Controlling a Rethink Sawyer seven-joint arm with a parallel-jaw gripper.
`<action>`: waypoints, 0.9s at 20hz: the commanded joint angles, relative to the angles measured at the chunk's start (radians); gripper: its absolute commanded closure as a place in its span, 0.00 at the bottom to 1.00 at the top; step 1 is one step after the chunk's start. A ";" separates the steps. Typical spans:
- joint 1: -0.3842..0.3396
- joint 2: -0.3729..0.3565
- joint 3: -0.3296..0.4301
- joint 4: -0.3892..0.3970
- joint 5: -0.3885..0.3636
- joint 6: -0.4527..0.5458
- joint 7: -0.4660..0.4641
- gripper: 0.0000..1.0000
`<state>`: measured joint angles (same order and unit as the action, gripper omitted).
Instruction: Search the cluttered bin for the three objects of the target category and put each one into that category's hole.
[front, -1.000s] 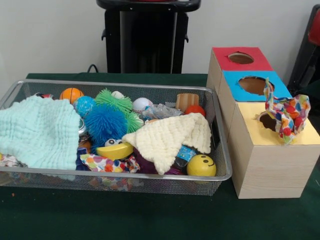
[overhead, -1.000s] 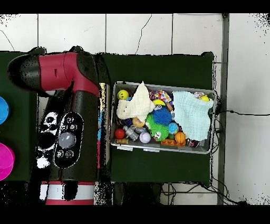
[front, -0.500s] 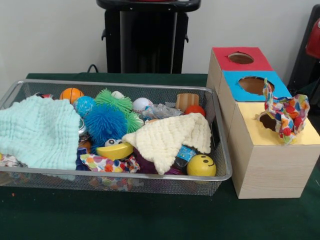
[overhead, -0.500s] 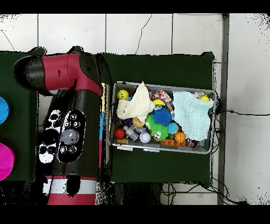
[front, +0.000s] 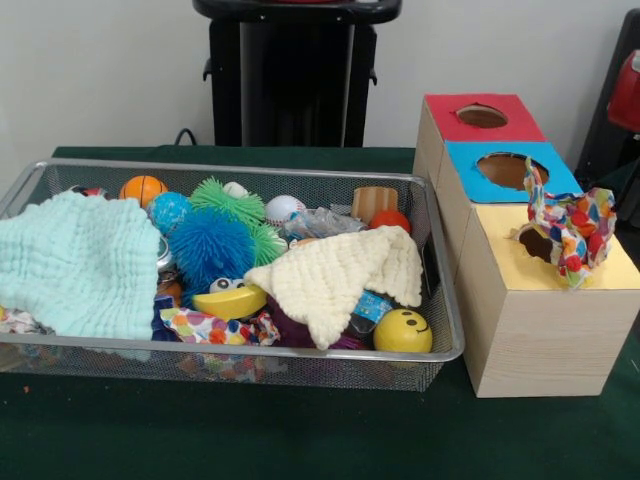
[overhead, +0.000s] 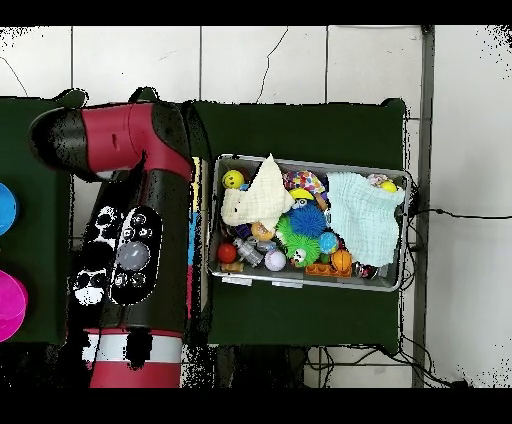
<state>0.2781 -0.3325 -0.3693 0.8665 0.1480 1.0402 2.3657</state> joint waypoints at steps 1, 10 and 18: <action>0.002 0.046 0.013 0.077 -0.064 -0.007 0.109 1.00; 0.000 0.069 0.002 0.107 -0.055 0.024 0.144 1.00; -0.009 0.094 0.024 0.138 -0.028 -0.005 0.166 1.00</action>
<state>0.2902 -0.2915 -0.3975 0.8686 0.1281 1.0400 2.3657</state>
